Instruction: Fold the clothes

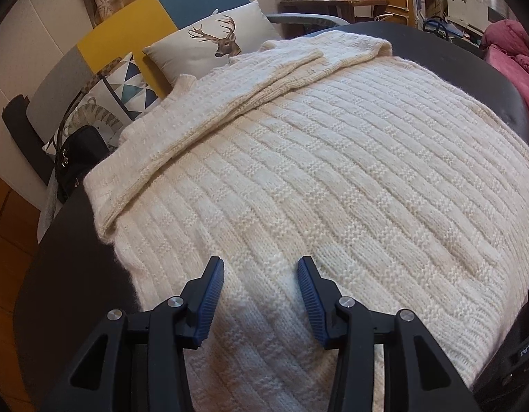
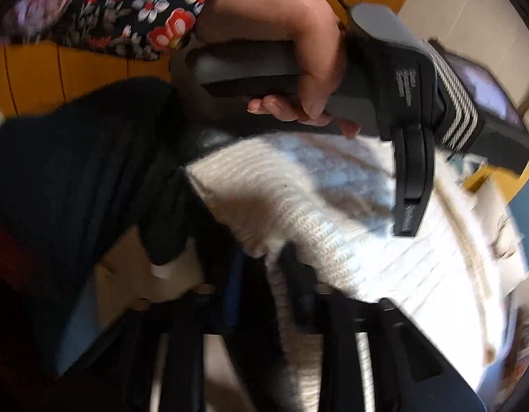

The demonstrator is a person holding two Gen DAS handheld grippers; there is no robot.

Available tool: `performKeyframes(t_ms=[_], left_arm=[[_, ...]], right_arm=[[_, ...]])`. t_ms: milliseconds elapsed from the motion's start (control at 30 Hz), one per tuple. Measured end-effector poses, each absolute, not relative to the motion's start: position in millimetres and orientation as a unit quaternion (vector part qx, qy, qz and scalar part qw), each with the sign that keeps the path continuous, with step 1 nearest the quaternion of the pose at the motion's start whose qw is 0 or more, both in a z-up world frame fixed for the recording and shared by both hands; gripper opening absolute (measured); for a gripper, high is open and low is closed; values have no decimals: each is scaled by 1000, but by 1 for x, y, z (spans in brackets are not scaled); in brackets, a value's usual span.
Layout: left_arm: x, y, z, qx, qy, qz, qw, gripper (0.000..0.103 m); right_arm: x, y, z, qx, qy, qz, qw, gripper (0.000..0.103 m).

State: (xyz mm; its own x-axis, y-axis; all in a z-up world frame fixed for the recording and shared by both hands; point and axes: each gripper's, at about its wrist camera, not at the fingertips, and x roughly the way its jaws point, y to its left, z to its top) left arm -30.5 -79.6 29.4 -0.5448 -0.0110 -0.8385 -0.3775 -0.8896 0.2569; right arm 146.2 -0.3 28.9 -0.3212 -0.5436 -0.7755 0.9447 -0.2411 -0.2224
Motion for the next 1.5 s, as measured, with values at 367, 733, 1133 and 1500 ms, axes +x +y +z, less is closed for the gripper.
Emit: performKeyframes(t_ms=[367, 733, 1133, 1500], left_arm=[[-26, -99, 27, -452, 129, 878, 92, 59], [34, -93, 26, -407, 122, 898, 113, 58], [48, -97, 31, -377, 114, 914, 98, 61], [38, -97, 22, -402, 59, 913, 46, 63]], right_arm=[[158, 29, 31, 341, 275, -707, 556, 4], [9, 153, 67, 402, 69, -838, 363, 39], [-11, 184, 30, 401, 119, -859, 295, 42], [-14, 173, 16, 420, 75, -867, 255, 49]])
